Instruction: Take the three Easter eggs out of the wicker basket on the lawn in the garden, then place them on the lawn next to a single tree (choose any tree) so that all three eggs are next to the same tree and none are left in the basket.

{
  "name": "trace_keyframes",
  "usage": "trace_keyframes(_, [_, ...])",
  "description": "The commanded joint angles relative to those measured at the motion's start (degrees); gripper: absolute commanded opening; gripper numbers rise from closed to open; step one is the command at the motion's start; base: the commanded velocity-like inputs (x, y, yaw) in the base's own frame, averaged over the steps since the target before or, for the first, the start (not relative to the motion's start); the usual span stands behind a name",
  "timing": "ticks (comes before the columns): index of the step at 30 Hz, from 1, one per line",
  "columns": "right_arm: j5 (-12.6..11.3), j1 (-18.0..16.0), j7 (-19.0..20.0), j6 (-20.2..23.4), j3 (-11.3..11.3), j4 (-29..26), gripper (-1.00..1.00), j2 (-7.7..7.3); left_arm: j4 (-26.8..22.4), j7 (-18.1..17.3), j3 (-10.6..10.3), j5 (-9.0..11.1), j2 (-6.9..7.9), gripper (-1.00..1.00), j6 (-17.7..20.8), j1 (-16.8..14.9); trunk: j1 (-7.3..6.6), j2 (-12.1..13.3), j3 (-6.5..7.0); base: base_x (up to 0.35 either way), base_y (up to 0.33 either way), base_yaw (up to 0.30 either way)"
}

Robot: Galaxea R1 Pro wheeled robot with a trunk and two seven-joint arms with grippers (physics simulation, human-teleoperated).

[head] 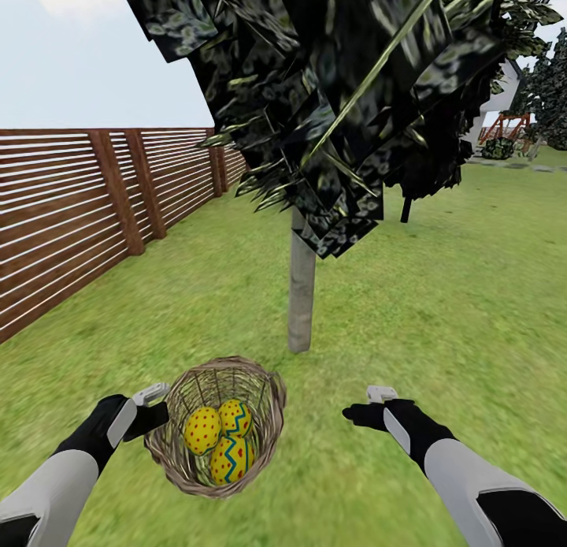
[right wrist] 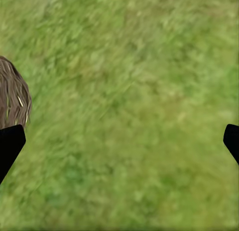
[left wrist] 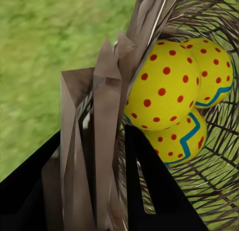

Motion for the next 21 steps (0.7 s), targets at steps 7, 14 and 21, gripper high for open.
trace_keyframes(7, [-0.59, -0.03, 0.00, 0.45, 0.39, -0.16, 1.00, -0.27, -0.01, 0.14, 0.24, 0.89, -0.02, -1.00, 0.39, -0.04, 1.55, -2.88, -1.33, 0.000, 0.000, 0.000])
trace_keyframes(14, [-0.67, -0.28, -0.16, 15.36, -5.21, -15.03, 1.00, -0.65, -0.01, 0.13, 0.24, 0.89, -0.02, -1.00, 0.37, -0.04, 3.09, -5.69, -2.59, 0.000, 0.000, 0.000])
trace_keyframes(21, [-0.63, -0.26, -0.14, 15.41, -6.99, -15.96, 1.00, -0.45, -0.01, 0.22, 0.20, 0.89, -0.10, -1.00, 0.32, -0.04, 4.62, -8.49, -3.84, 0.000, 0.000, 0.000])
